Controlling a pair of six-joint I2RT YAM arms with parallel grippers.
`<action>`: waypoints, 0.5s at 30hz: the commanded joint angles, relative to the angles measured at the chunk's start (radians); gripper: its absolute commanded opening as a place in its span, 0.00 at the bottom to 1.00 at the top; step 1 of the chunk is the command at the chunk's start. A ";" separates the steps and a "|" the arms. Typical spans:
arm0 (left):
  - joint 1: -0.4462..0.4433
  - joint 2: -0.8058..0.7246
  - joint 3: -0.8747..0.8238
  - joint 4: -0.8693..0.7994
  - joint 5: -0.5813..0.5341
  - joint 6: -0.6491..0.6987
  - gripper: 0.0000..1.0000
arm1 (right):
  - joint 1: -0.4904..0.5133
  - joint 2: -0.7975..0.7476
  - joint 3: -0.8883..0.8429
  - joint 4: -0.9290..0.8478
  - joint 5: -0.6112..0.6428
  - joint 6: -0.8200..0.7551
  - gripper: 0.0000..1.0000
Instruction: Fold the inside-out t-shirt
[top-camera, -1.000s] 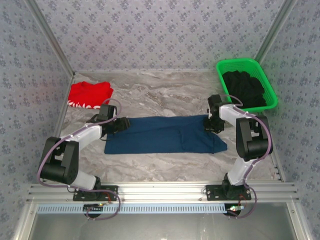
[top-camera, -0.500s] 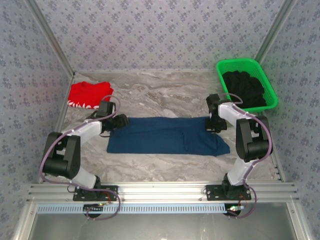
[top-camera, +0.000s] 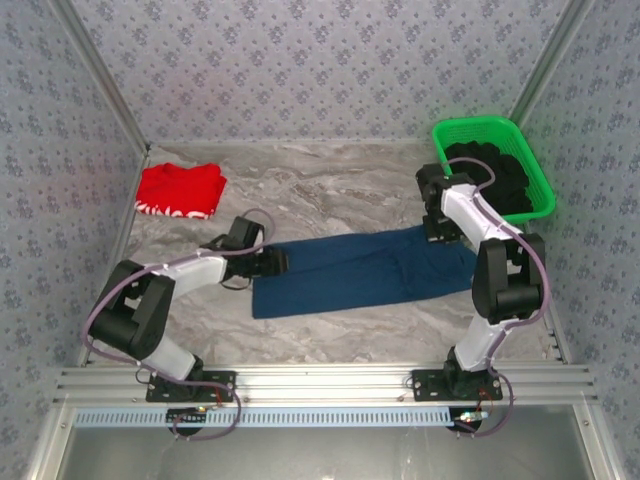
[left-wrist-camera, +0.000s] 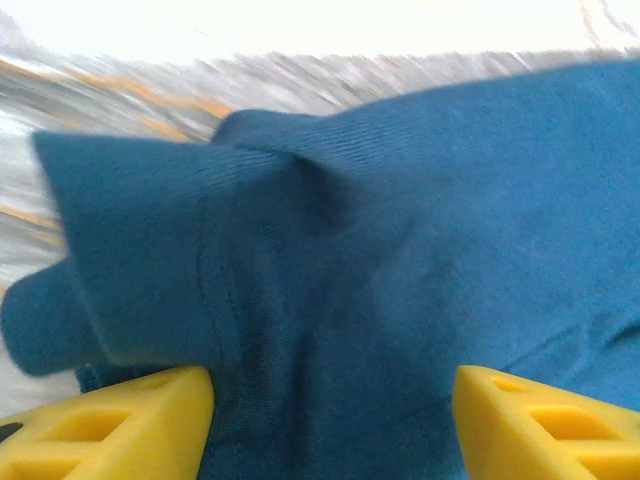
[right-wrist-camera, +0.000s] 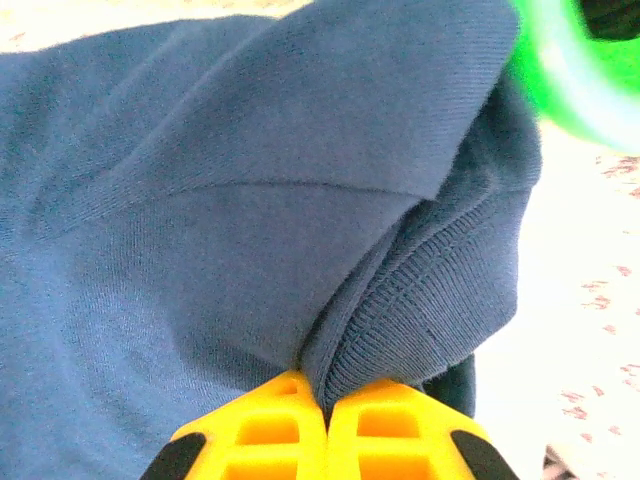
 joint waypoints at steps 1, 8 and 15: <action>-0.091 0.011 -0.024 -0.068 0.045 -0.074 0.65 | -0.001 0.011 0.084 -0.107 0.141 -0.044 0.00; -0.168 0.010 0.031 -0.062 0.010 -0.108 0.65 | 0.123 0.017 0.167 -0.213 0.210 -0.023 0.00; -0.118 -0.075 0.042 -0.140 -0.083 -0.048 0.67 | 0.415 0.059 0.242 -0.375 0.207 0.134 0.00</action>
